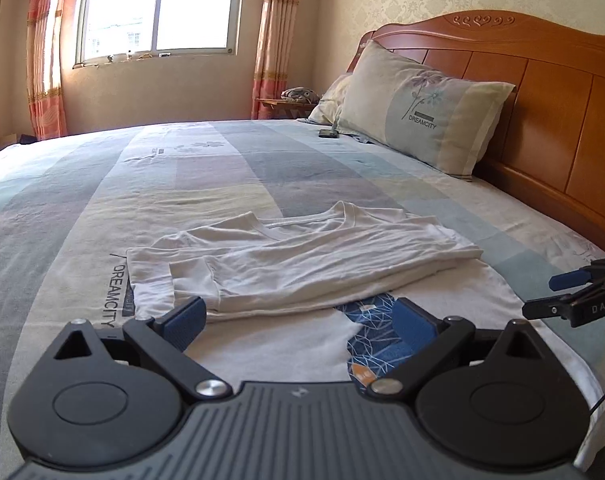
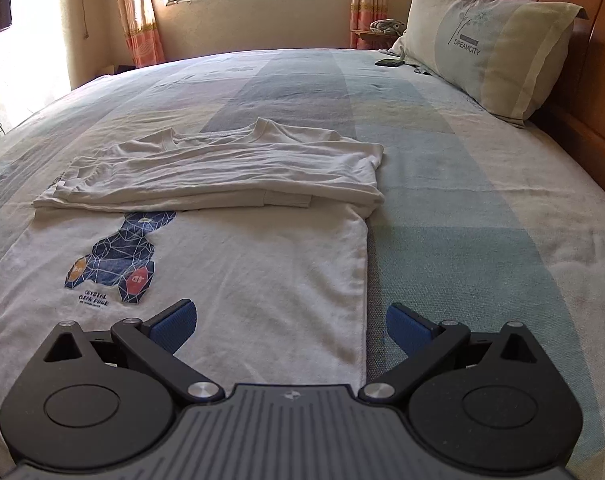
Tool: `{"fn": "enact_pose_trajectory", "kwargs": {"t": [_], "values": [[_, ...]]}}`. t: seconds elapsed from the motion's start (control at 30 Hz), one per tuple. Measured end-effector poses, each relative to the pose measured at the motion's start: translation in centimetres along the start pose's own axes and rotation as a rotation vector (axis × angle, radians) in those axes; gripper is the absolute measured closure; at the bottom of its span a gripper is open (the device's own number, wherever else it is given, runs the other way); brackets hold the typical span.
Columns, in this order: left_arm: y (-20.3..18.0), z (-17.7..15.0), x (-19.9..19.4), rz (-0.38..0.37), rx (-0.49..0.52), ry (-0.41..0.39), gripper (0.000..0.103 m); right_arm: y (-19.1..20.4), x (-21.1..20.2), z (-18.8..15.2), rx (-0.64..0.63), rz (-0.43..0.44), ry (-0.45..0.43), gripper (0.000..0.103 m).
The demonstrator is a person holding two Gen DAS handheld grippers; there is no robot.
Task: Fold clothes
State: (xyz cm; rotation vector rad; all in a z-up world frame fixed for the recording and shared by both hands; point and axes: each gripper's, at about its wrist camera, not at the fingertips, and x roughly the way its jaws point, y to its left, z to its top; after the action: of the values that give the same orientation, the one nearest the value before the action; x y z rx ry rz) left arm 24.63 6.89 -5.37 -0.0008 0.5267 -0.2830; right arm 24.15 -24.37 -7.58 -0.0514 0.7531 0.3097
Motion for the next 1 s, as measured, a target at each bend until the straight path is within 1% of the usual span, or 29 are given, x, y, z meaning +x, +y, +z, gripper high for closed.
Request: {"fn": "enact_pose_trajectory", "kwargs": {"t": [0.1,0.17,0.23,0.33,0.43,0.5,0.63,0.7,0.73,0.8,1.0], "values": [[2.4,-0.4,1.8,0.01,-0.004,0.005,0.004,0.4,0.2,2.2,0.013,0.034,-0.014,0.0],[3.8,-1.4,2.3,-0.006,-0.02,0.009,0.004,0.9,0.9,3.9,0.034,0.082,-0.018,0.0],[4.9,-2.0,2.8,-0.017,-0.032,0.032,0.004,1.8,2.0,5.4,0.043,0.119,-0.019,0.0],[6.1,-2.3,2.7,0.023,-0.048,0.038,0.004,4.5,4.6,7.4,-0.003,0.119,-0.021,0.0],[7.5,-2.5,2.4,0.018,-0.092,0.037,0.004,7.2,7.2,9.2,-0.047,0.121,-0.021,0.0],[8.3,-2.5,2.2,0.027,-0.116,0.034,0.004,9.2,8.3,9.4,-0.075,0.152,-0.014,0.0],[9.0,-2.6,2.0,0.033,-0.13,0.034,0.004,13.1,9.9,9.2,-0.128,0.229,0.004,0.0],[8.9,-2.7,2.0,0.032,-0.124,0.038,0.004,13.8,10.0,8.6,-0.116,0.275,0.02,0.0],[8.8,-2.7,2.0,0.03,-0.119,0.041,0.004,13.7,10.0,8.2,-0.099,0.293,0.027,0.0],[8.6,-2.7,1.9,0.021,-0.112,0.038,0.004,12.5,9.5,7.4,-0.039,0.3,0.026,0.0],[7.5,-2.6,2.2,-0.007,-0.095,0.035,0.004,5.1,7.8,4.3,0.285,0.32,-0.011,0.0]]}}
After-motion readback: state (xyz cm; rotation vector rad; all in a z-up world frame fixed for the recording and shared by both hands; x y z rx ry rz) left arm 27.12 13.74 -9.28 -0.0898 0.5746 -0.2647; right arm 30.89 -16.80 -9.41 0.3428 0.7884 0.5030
